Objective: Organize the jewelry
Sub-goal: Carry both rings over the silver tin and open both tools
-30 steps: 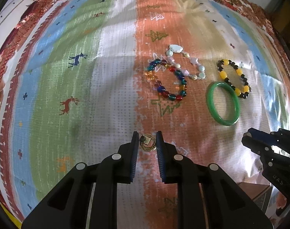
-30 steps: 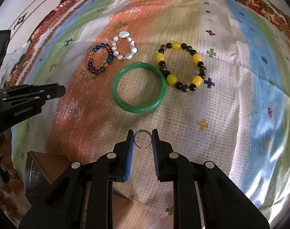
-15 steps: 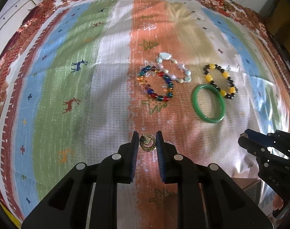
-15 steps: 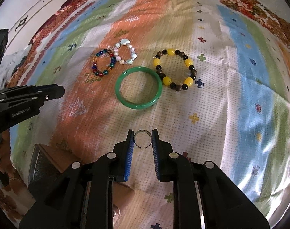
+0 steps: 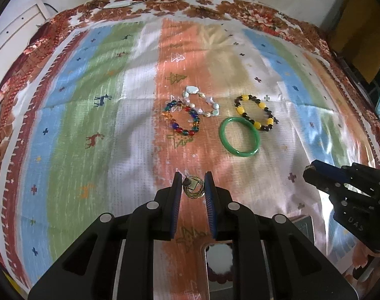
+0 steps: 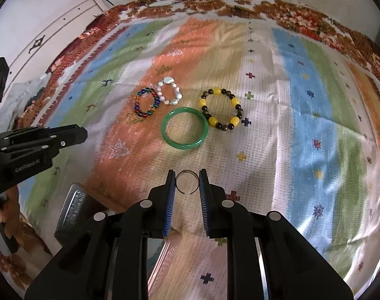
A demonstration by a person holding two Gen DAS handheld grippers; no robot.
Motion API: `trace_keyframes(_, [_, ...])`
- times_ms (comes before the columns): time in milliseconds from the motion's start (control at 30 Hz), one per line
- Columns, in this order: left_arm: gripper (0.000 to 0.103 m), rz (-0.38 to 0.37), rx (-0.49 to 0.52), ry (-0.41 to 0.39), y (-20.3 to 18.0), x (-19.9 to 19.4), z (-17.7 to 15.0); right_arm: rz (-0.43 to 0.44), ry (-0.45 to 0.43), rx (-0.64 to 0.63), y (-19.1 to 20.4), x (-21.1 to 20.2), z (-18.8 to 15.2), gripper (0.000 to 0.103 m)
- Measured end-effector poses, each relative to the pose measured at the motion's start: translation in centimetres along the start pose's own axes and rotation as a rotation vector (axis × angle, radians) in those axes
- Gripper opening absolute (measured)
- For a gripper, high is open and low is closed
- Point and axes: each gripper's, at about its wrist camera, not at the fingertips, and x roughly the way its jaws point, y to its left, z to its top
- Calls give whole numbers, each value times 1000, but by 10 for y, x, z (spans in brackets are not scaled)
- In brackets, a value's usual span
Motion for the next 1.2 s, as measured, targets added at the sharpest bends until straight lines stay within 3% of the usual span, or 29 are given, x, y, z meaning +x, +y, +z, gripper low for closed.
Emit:
trace_keyframes(100, [18,0,8,-6,-2,-5,-7,-1,-20,-11,3,-8,-5,20])
trace_keyframes(367, [18,-14,63,-124,-22,-43,-27,17,-46,-56,16,-22,-21,20])
trace_keyframes(667, [18,-29,71,-145,-29,-57,-44,72,-96,-82,30,-45,-38,20])
trace_keyframes(1200, [18,-73,66,-165,-36,-71,-67,134,-71,-110,50,-47,-63,20])
